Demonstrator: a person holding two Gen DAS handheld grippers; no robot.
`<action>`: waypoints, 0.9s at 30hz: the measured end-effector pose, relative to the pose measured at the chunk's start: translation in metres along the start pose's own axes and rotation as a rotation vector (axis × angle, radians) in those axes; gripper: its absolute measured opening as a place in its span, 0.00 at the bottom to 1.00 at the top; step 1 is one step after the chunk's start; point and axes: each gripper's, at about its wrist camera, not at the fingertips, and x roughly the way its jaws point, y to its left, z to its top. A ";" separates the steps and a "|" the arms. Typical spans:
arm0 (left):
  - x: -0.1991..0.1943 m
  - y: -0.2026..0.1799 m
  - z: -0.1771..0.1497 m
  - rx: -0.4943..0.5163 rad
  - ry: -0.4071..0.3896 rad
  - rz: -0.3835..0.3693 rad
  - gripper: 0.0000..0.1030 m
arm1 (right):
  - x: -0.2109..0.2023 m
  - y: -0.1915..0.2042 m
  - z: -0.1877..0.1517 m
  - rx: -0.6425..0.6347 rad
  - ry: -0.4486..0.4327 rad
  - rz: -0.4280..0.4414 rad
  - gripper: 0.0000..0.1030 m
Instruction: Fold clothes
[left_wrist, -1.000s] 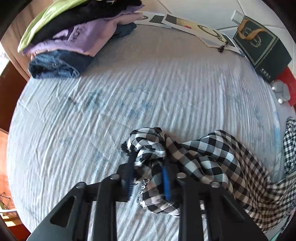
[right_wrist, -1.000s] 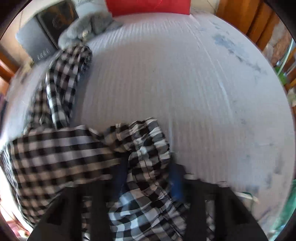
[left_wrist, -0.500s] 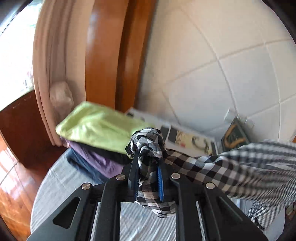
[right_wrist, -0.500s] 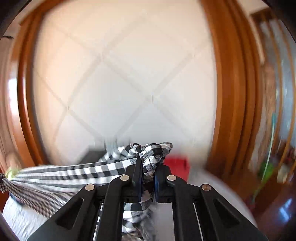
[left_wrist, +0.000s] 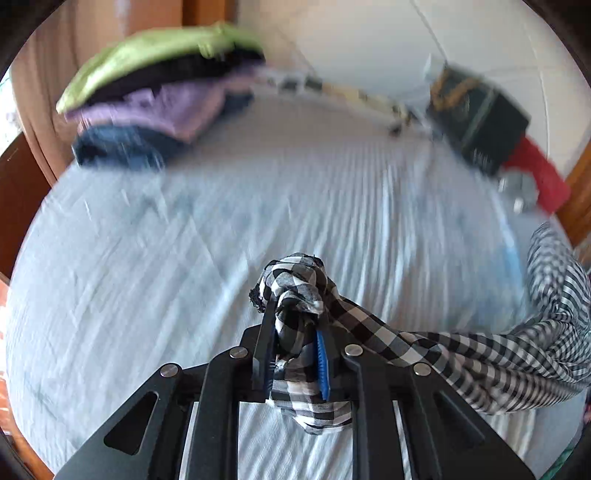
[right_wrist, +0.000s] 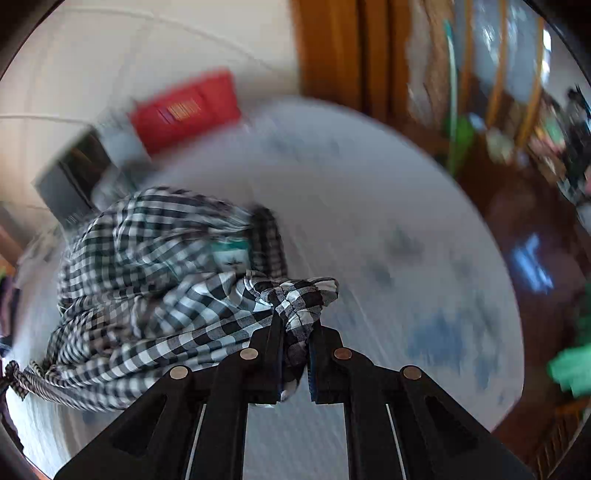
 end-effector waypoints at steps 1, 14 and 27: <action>-0.002 -0.001 -0.005 0.009 0.006 -0.006 0.21 | 0.007 -0.008 -0.011 0.013 0.031 -0.018 0.09; -0.040 0.021 -0.002 0.032 0.012 -0.069 0.61 | -0.008 -0.037 -0.037 0.085 0.056 -0.003 0.71; 0.055 -0.024 -0.001 0.114 0.267 -0.056 0.08 | 0.052 0.009 -0.033 0.048 0.273 0.020 0.59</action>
